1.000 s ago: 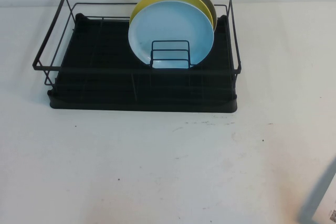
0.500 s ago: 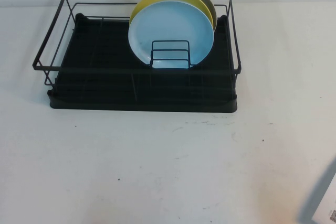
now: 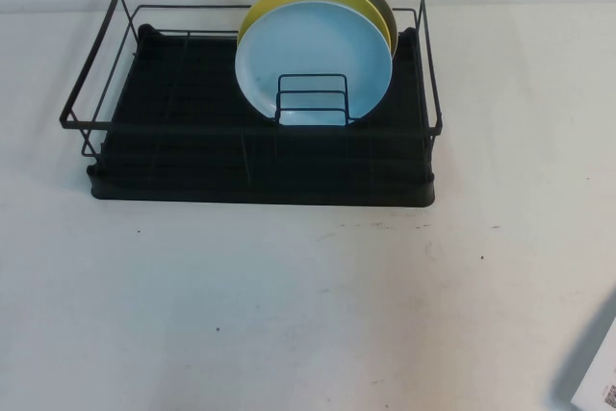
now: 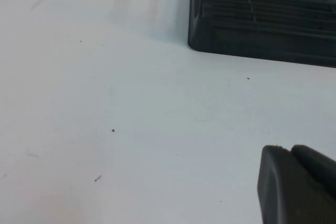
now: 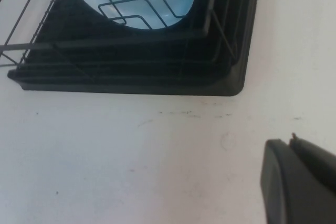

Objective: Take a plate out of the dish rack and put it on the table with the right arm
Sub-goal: Grasp the plate from the shelf

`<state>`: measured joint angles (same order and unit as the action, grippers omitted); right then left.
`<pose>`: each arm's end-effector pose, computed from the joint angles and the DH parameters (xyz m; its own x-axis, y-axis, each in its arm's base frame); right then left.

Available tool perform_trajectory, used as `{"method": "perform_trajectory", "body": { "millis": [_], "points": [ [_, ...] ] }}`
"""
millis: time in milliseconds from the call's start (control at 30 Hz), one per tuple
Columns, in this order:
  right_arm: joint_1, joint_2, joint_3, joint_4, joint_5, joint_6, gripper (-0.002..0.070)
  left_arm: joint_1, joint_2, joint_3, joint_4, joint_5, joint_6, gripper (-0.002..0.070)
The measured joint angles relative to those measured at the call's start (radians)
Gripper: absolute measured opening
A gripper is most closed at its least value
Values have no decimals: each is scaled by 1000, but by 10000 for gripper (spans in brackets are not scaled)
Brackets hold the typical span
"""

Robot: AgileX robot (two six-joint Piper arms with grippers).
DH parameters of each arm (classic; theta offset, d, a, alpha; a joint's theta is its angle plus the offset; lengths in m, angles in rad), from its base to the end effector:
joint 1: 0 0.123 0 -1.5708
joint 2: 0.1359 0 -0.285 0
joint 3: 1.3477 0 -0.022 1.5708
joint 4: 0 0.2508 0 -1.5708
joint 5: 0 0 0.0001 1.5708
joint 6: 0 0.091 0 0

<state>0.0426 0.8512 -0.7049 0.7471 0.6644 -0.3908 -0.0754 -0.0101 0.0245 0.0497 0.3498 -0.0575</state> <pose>0.1618 0.0451 0.3226 -0.6245 0.1887 -0.7578 -0.2477 0.8724 0.4214 0.0533 -0.0025 0.1740 -0.2729 0.0098 -0.9620 0.0560 0.9984 -0.0057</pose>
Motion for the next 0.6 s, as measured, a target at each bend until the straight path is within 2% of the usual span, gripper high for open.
{"method": "perform_trajectory", "body": {
  "millis": [133,467,600],
  "points": [
    [20,202,-181,0,55,-88,-18,0,0,0,0,0,0,-4],
    [220,620,-569,-62,44,-228,-18,0,0,0,0,0,0,-4],
    [255,750,-693,-67,44,-320,-18,0,0,0,0,0,0,-4]
  ]
}}
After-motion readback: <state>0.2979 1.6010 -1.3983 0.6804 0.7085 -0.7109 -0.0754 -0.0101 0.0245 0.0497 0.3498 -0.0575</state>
